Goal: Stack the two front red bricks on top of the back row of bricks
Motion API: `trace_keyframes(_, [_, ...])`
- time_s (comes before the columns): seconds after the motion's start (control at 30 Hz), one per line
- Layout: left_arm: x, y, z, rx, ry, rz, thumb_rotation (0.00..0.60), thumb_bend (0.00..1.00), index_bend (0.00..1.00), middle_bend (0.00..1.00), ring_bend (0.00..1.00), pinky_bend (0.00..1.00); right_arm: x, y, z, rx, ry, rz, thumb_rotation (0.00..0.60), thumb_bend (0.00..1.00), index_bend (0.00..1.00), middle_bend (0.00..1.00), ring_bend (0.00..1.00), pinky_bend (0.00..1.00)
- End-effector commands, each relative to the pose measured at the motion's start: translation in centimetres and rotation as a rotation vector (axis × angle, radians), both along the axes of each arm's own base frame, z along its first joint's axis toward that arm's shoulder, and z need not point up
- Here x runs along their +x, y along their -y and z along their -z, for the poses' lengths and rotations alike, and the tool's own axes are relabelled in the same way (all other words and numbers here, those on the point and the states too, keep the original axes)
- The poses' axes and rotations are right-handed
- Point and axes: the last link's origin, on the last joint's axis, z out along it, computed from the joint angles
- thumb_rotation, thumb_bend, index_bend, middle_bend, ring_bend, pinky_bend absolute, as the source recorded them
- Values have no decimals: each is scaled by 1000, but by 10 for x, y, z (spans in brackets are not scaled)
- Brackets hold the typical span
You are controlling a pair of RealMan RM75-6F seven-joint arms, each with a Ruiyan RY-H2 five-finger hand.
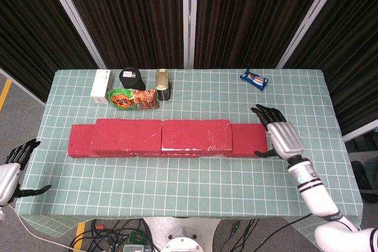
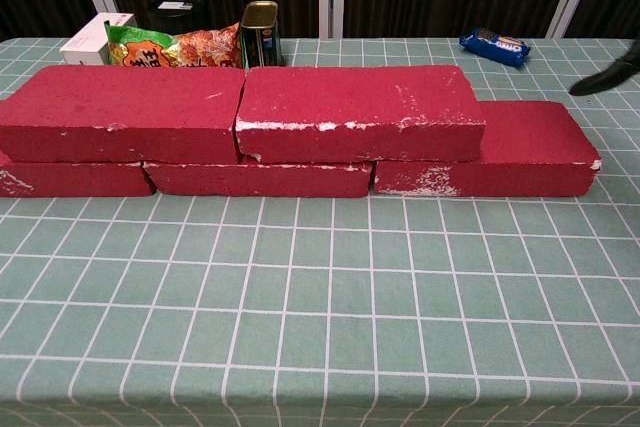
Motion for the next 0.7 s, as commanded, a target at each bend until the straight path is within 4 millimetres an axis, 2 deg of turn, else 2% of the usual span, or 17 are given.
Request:
trace_keyframes(0.03, [2,1,0,43,-27,27,600,18,36,0,0,0,-54,-38,-17,-87,-49,60,600,0,0,0,0,0])
trace_keyframes(0.2, [1,2,-2,96,-101,53,600,18,36,0,0,0,-100,-79,-25,-140,-99,139,600,0,0,0,0,0])
trace_keyframes(0.4, [-4,12,-3,115,-160,58,600,18,36,0,0,0,-137,-108,-23,-189,-83,204,600,0,0,0,0,0])
trace_keyframes(0.5, [-6,18,-5,135,-174,57,600,17,36,0,0,0,-146,-119,-24,-208,-86,222,600,0,0,0,0,0])
trace_keyframes(0.7, [-10,25,-4,138,-185,41,600,17,36,0,0,0,-147,-133,-28,-248,-111,223,600,0,0,0,0,0])
